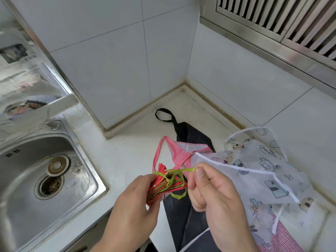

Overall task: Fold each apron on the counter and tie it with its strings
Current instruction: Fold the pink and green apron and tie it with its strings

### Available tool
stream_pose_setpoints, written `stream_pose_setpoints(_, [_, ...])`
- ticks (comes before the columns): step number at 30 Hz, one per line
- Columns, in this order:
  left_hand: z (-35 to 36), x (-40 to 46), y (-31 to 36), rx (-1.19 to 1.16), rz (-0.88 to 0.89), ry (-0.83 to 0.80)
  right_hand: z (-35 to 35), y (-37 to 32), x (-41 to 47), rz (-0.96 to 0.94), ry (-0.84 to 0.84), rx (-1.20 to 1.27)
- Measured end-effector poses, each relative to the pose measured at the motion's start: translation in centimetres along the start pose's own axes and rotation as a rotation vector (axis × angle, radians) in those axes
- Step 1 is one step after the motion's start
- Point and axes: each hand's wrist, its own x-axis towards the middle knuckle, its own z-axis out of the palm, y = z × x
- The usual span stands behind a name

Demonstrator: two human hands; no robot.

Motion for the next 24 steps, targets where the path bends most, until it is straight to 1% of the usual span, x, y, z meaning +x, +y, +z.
stream_pose_setpoints(2, [0.1, 0.2, 0.1, -0.009, -0.011, 0.008, 0.2, 0.1, -0.3, -0.005, -0.071, -0.029])
stream_pose_setpoints(4, [0.1, 0.4, 0.4, -0.090, -0.061, 0.015, 0.4, 0.3, -0.8, -0.003, -0.119, -0.149])
stream_pose_setpoints(7, [0.2, 0.8, 0.4, -0.354, -0.226, -0.013, 0.6, 1.6, -1.3, 0.045, -0.161, -0.317])
stream_pose_setpoints(9, [0.2, 1.1, 0.1, -0.500, -0.294, -0.034, 0.4, 2.9, -1.3, 0.121, -0.141, -0.435])
stream_pose_setpoints(11, [0.2, 1.1, -0.1, -0.576, -0.341, -0.031, 0.2, 4.2, -1.4, 0.200, -0.093, -0.532])
stream_pose_setpoints(14, [0.4, 0.8, -0.2, -0.548, -0.331, -0.017, -0.1, 5.1, -1.5, 0.245, -0.036, -0.538])
stream_pose_setpoints(19, [0.0, 0.7, 0.2, -0.467, -0.285, 0.041, -0.3, 4.3, -1.2, 0.251, -0.110, -0.606])
stream_pose_setpoints(24, [-0.4, 0.9, 0.4, -0.495, -0.280, 0.057, -0.3, 3.8, -0.8, 0.253, -0.114, -0.631])
